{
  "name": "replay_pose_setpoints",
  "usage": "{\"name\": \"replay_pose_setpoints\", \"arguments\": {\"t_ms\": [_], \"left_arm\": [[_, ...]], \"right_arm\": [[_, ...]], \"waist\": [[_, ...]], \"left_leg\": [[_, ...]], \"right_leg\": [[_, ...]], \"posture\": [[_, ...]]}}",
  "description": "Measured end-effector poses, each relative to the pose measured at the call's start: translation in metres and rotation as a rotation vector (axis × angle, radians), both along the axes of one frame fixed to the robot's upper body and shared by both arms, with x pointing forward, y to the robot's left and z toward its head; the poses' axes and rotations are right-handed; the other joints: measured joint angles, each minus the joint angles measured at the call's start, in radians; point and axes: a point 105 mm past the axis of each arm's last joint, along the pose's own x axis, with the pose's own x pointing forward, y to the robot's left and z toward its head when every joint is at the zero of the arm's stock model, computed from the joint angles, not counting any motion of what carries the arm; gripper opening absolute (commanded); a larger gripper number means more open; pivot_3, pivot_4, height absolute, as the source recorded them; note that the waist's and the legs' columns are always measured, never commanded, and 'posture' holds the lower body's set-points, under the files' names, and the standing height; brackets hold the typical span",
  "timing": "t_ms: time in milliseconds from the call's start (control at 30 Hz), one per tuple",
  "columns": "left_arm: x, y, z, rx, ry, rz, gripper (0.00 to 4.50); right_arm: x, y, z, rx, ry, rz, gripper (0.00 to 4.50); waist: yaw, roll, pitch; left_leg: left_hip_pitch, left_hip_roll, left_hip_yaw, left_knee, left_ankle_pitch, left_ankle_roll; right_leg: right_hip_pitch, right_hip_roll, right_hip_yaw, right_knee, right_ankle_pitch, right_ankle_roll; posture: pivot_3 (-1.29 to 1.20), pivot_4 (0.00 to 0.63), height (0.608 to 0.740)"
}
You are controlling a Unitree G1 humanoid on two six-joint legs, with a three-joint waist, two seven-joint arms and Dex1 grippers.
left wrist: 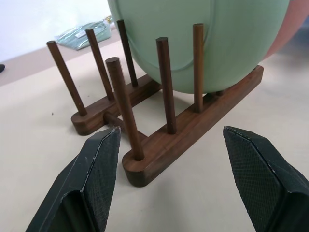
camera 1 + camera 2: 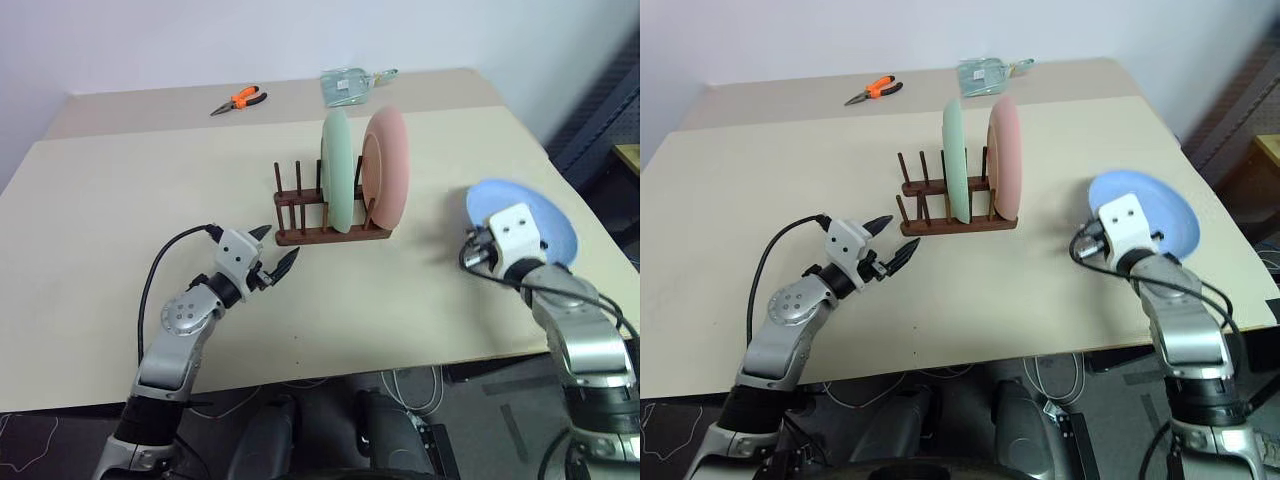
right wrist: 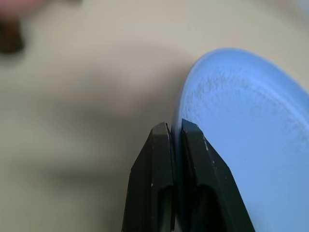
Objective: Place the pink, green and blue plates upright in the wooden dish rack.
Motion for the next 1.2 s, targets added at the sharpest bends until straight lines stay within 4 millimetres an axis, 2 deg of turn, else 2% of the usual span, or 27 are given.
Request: {"name": "replay_pose_setpoints", "arguments": {"t_ms": [33, 100, 167, 233, 300, 367, 467, 533, 633, 733, 867, 1200], "left_arm": [[0.000, 0.001, 0.000, 0.002, -0.004, 0.007, 3.49], [0.002, 0.005, -0.001, 0.006, -0.010, 0.030, 3.49], [0.004, 0.011, -0.002, 0.014, -0.022, 0.069, 3.49], [0.008, 0.021, -0.003, 0.023, -0.038, 0.125, 3.49], [0.011, 0.030, -0.002, 0.026, -0.057, 0.176, 3.49], [0.013, 0.038, -0.002, 0.027, -0.071, 0.219, 3.49], [0.017, 0.061, -0.002, 0.032, -0.094, 0.337, 3.49], [0.019, 0.071, -0.001, 0.035, -0.109, 0.393, 3.49], [0.018, 0.082, -0.001, 0.034, -0.121, 0.441, 3.49], [0.012, 0.089, -0.009, 0.042, -0.100, 0.464, 3.49], [0.009, 0.090, -0.013, 0.043, -0.093, 0.470, 3.49], [0.008, 0.086, -0.010, 0.043, -0.101, 0.454, 3.49]], "right_arm": [[0.005, 0.006, 0.024, 0.020, -0.083, 0.021, 0.04], [0.006, 0.024, 0.085, 0.093, -0.284, 0.094, 0.04], [-0.008, 0.054, 0.146, 0.222, -0.476, 0.243, 0.04], [-0.029, 0.089, 0.188, 0.401, -0.586, 0.446, 0.04], [-0.049, 0.118, 0.207, 0.556, -0.605, 0.635, 0.04], [-0.057, 0.135, 0.211, 0.682, -0.561, 0.752, 0.04], [-0.063, 0.170, 0.216, 1.042, -0.443, 0.935, 0.04], [-0.063, 0.195, 0.210, 1.197, -0.297, 1.015, 0.04], [-0.047, 0.221, 0.191, 1.318, -0.104, 0.987, 0.04], [-0.028, 0.233, 0.174, 1.332, 0.008, 0.912, 0.04], [-0.022, 0.243, 0.163, 1.320, 0.064, 0.879, 0.04], [-0.014, 0.239, 0.147, 1.378, 0.172, 0.758, 0.04]], "waist": [[-0.002, 0.000, 0.000], [-0.001, 0.001, 0.000], [0.002, 0.001, 0.000], [0.001, 0.000, 0.000], [0.003, 0.000, 0.000], [0.010, 0.000, 0.000], [-0.002, 0.000, 0.000], [-0.005, 0.000, 0.000], [-0.002, 0.001, -0.001], [-0.001, 0.001, 0.000], [-0.003, 0.001, 0.000], [-0.006, 0.001, -0.001]], "left_leg": [[0.000, 0.000, 0.000, 0.000, 0.000, 0.000], [0.000, 0.001, -0.001, -0.001, 0.000, 0.000], [0.000, 0.001, -0.002, -0.001, 0.000, 0.000], [0.000, 0.002, -0.003, -0.002, 0.000, 0.000], [0.000, 0.001, -0.004, -0.002, 0.000, 0.000], [-0.001, 0.000, -0.005, -0.001, 0.000, 0.000], [-0.001, -0.001, -0.004, -0.002, 0.000, 0.000], [0.000, 0.000, -0.004, -0.003, 0.000, 0.000], [-0.001, -0.001, -0.004, -0.002, 0.000, 0.000], [-0.001, -0.002, -0.004, -0.002, 0.000, 0.000], [-0.003, -0.002, -0.004, -0.002, 0.000, 0.000], [-0.003, -0.002, -0.004, -0.002, 0.000, 0.000]], "right_leg": [[0.000, 0.000, 0.000, 0.000, 0.000, 0.000], [-0.001, 0.001, 0.000, 0.001, 0.000, 0.000], [-0.001, 0.001, -0.001, 0.000, 0.000, 0.000], [-0.001, 0.001, -0.002, 0.001, 0.000, 0.000], [-0.001, 0.001, -0.002, 0.000, 0.000, 0.000], [-0.001, 0.000, -0.002, 0.000, 0.000, 0.000], [-0.002, 0.000, -0.001, 0.002, 0.000, 0.000], [-0.003, 0.000, -0.001, 0.004, 0.001, 0.000], [-0.004, 0.000, -0.001, 0.006, 0.001, 0.000], [-0.004, -0.001, -0.001, 0.005, 0.001, 0.000], [-0.007, -0.001, -0.001, 0.006, 0.001, 0.000], [-0.007, 0.000, -0.001, 0.007, 0.001, 0.000]], "posture": [[0.00, 0.150, 0.739], [0.00, 0.150, 0.739], [0.00, 0.150, 0.739], [0.00, 0.150, 0.739], [0.00, 0.150, 0.739], [0.00, 0.150, 0.739], [0.00, 0.150, 0.739], [0.00, 0.150, 0.739], [0.00, 0.150, 0.739], [0.00, 0.150, 0.739], [0.00, 0.150, 0.739], [0.00, 0.150, 0.739]]}}
